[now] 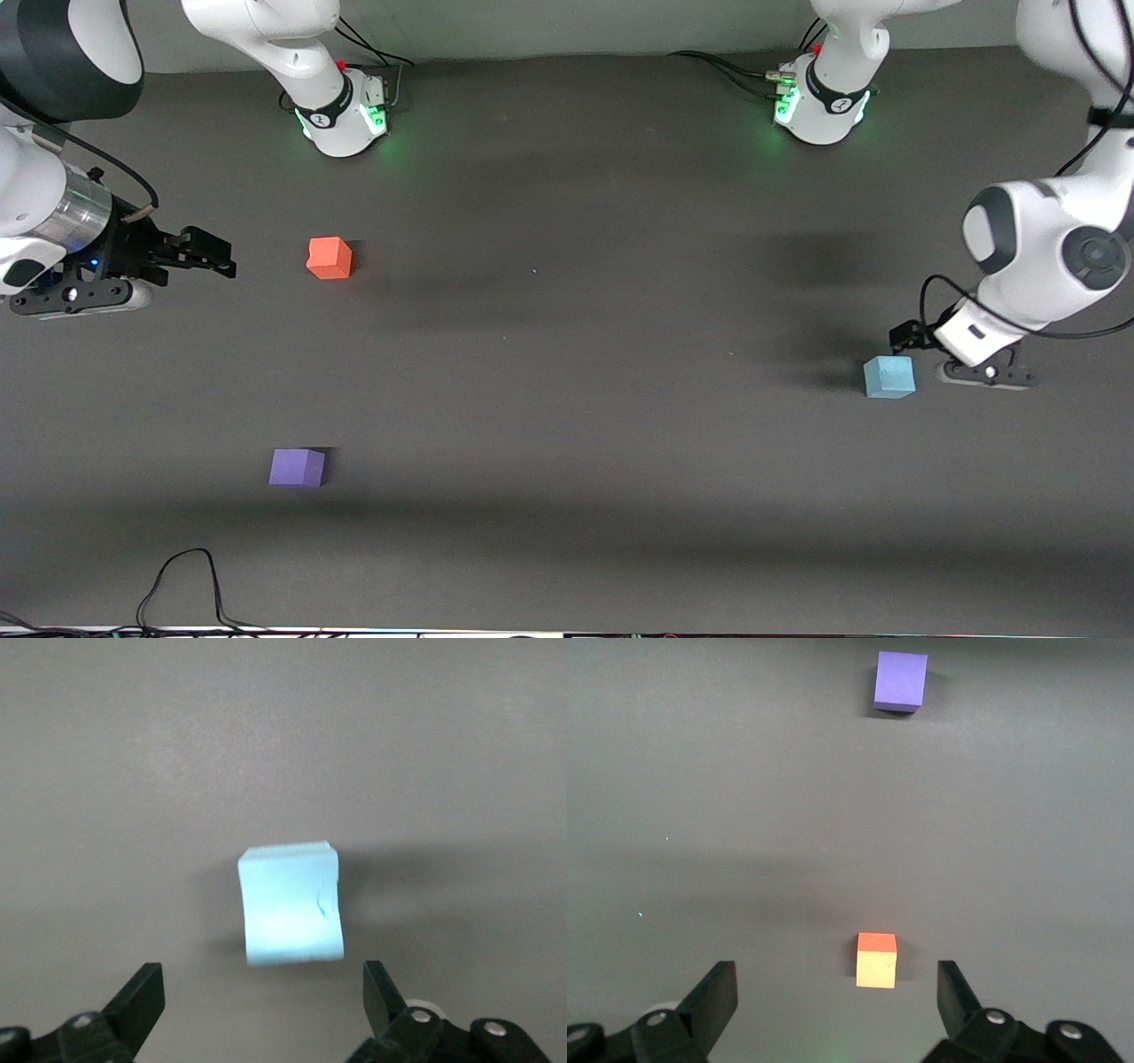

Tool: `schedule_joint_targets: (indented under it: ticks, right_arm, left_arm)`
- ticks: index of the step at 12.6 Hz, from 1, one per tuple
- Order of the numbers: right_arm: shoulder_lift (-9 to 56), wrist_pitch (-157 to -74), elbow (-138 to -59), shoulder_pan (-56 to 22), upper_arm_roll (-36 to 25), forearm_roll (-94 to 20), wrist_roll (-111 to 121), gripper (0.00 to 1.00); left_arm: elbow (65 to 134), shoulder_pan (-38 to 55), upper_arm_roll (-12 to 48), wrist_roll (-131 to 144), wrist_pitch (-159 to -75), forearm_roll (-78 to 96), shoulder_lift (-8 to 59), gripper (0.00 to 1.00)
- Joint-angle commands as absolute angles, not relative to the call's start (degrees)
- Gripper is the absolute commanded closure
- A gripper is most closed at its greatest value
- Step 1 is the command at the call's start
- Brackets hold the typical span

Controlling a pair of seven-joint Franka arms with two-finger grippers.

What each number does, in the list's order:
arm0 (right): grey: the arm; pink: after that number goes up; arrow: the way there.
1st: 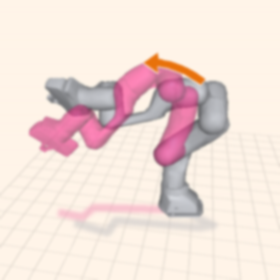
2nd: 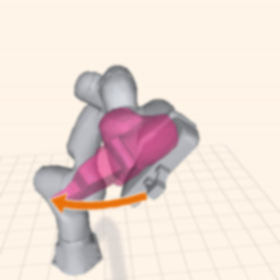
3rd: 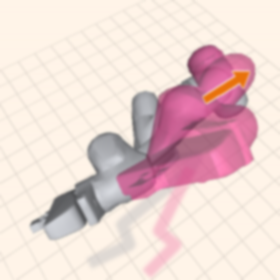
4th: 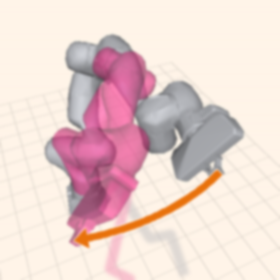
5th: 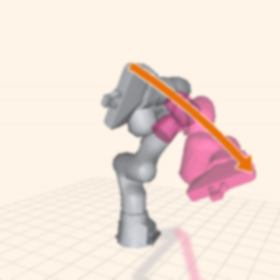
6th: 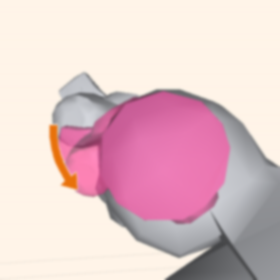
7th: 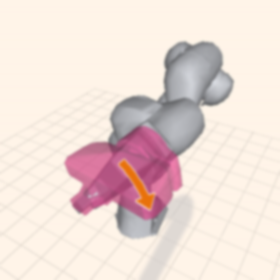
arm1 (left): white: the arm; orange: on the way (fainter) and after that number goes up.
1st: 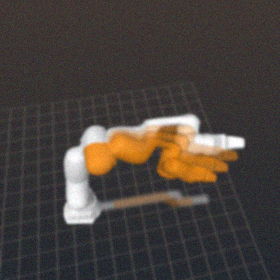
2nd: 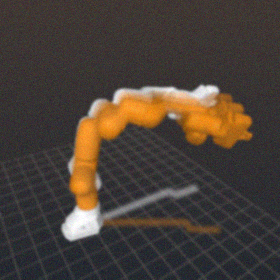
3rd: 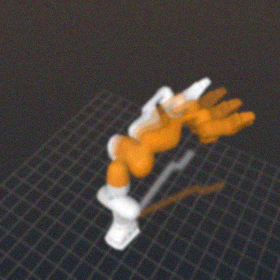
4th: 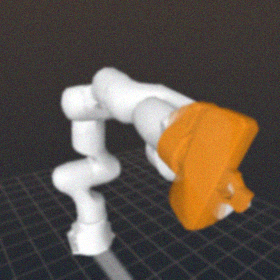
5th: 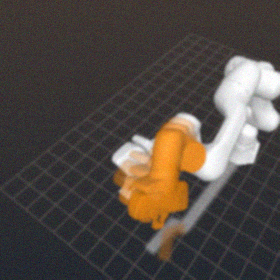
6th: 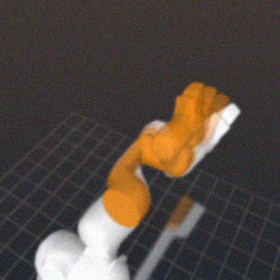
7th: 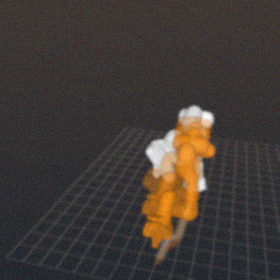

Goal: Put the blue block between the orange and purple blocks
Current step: 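Lower the left gripper and grasp the light blue block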

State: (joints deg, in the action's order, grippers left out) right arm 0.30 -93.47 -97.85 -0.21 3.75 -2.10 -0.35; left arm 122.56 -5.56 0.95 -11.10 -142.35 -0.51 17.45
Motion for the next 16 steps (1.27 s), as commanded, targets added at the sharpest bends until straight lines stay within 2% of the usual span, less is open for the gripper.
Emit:
schedule_joint_targets:
  ticks: [1,3,7,8,9,10,11,14,15,16]
  right_arm:
    - [-0.18,-93.43,-98.17,-0.53,3.6,-3.16,-0.62,0.0]
    - [-0.09,-93.43,-98.26,-0.44,3.6,-3.16,-0.62,0.0]
    - [0.0,-93.52,-98.26,-0.44,3.6,-3.16,-0.62,0.0]
    - [0.0,-93.52,-98.26,-0.44,3.6,-3.16,-0.62,0.0]
    - [0.0,-93.52,-98.26,-0.44,3.6,-3.16,-0.62,0.0]
    - [0.0,-93.52,-98.26,-0.44,3.6,-3.16,-0.62,0.0]
    - [-0.09,-93.43,-98.35,-0.44,3.6,-3.16,-0.62,0.0]
    - [-0.18,-93.43,-98.35,-0.44,3.6,-3.16,-0.62,0.0]
    - [-0.26,-93.34,-98.35,-0.44,3.6,-3.16,-0.7,0.0]
    - [-0.26,-93.34,-98.35,-0.44,3.6,-3.16,-0.62,0.0]
  left_arm:
    - [121.82,-5.19,0.79,-11.78,-149.82,-0.53,22.92,0.0]
    - [121.29,-4.92,0.79,-11.08,-154.32,-0.53,26.18,0.0]
    - [120.24,-4.83,0.79,-10.81,-154.86,-0.53,27.95,0.01]
    - [120.23,-4.83,0.79,-10.55,-154.69,-0.27,27.86,0.19]
    - [120.23,-4.75,0.79,-10.46,-154.51,0.26,27.86,0.49]
    - [120.15,-4.75,0.79,-9.41,-154.34,0.26,27.86,0.69]
    - [120.06,-4.66,0.88,-7.93,-154.25,0.26,27.86,0.8]
    - [119.45,-4.57,0.88,-7.73,-153.81,0.26,27.77,0.81]
    - [118.92,-4.74,0.88,-7.73,-152.33,0.18,26.73,0.81]
    - [117.52,-4.92,0.79,-7.91,-147.18,-0.09,24.8,0.81]
